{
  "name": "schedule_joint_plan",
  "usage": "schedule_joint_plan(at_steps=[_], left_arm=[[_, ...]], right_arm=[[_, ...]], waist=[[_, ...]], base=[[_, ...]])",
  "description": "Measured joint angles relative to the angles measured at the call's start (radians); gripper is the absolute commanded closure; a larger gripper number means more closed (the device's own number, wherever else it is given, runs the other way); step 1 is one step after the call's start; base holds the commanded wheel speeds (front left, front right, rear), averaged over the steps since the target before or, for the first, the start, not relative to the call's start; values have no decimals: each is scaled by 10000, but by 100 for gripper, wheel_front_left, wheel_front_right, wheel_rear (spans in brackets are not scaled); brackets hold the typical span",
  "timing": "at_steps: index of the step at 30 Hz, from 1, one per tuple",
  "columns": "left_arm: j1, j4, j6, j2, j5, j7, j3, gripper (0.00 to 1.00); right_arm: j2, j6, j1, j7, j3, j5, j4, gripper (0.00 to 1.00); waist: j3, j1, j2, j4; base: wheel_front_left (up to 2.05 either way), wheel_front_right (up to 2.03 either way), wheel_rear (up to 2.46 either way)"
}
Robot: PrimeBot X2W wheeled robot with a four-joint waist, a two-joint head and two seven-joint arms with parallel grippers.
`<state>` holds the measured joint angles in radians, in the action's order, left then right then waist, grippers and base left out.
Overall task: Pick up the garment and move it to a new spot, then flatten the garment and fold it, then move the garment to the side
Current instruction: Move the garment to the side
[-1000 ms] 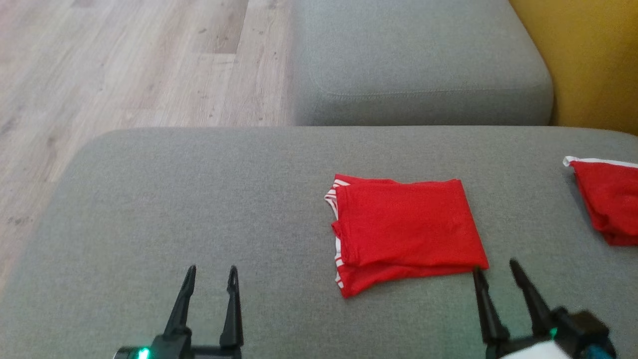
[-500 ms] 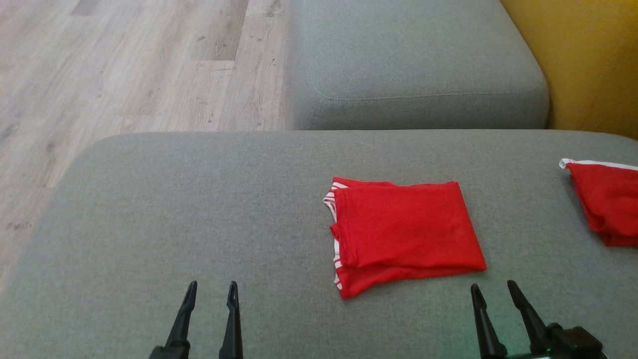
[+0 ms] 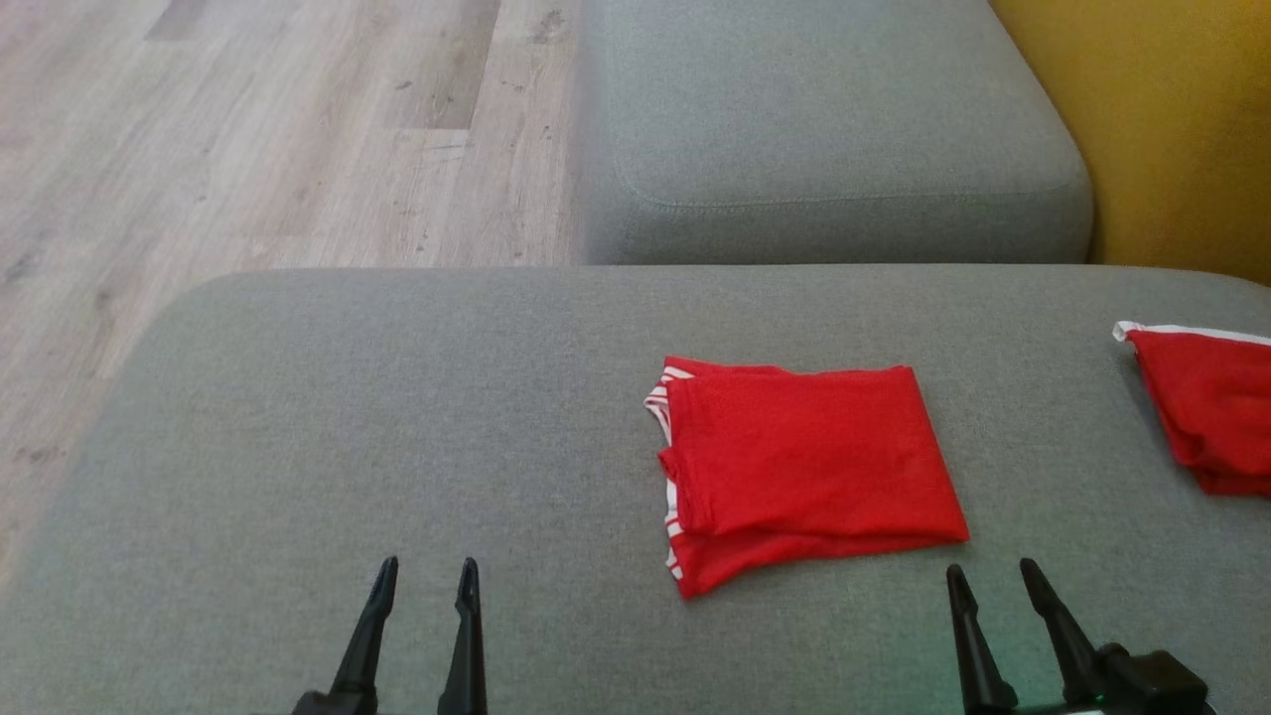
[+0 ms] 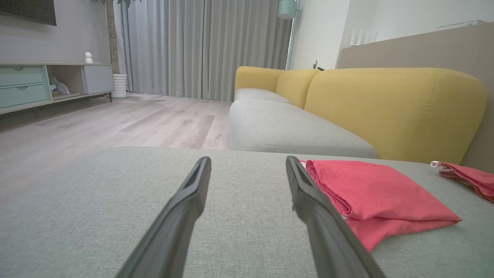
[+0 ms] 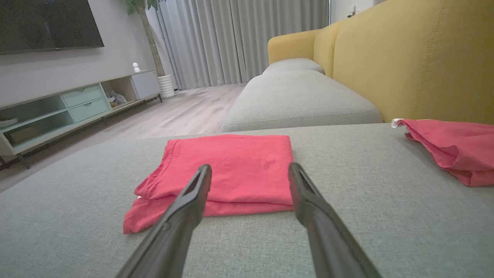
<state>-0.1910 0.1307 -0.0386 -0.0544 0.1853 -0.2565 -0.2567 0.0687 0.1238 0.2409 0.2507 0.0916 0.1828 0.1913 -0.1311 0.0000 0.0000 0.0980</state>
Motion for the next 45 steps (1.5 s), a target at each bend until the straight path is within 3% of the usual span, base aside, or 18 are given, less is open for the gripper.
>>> schedule_joint_plan(at_steps=[11, 16, 20, 29, 37, 38, 40, 45], left_arm=[[7, -349, 136, 0, 0, 0, -23, 0], [75, -621, 188, -8, -36, 0, -232, 0], [428, -978, 105, -4, -282, 0, -424, 0], [794, -1294, -73, -2, -255, -2, -738, 0], [1247, -1406, -247, 0, -178, -2, -1032, 0], [1309, -1442, -322, 0, -178, -2, -1037, 0], [1406, -1538, -374, 0, -178, -2, -1049, 0], [1487, -1647, -456, 0, -337, -2, -1026, 0]], right_arm=[[-40, 0, -73, 0, -324, -171, 148, 0], [42, 0, -836, 0, -364, -31, 617, 0], [633, 2, -2390, -42, -8, 523, 1916, 0], [1415, 2, -4778, -1622, 523, 1432, 3979, 0], [1569, 2, -6449, -2899, 589, 1737, 6025, 0], [1567, 2, -6564, -3058, 646, 1831, 6218, 13], [1567, 2, -6709, -3172, 809, 1969, 6389, 100], [1707, 4, -6959, -2861, 1083, 1914, 6422, 100]], waist=[[366, 1, 0, -43], [775, 1, 0, -24], [1234, 2, 0, 78], [1847, 3, 0, 294], [2480, 2, 0, 555], [2555, 2, 0, 590], [2687, 1, 0, 646], [2889, 1, 0, 599]], base=[[0, 0, 0], [0, 0, 0], [0, 0, 0], [0, 0, 0], [0, 0, 0], [0, 0, 0], [0, 0, 0], [0, 0, 0]])
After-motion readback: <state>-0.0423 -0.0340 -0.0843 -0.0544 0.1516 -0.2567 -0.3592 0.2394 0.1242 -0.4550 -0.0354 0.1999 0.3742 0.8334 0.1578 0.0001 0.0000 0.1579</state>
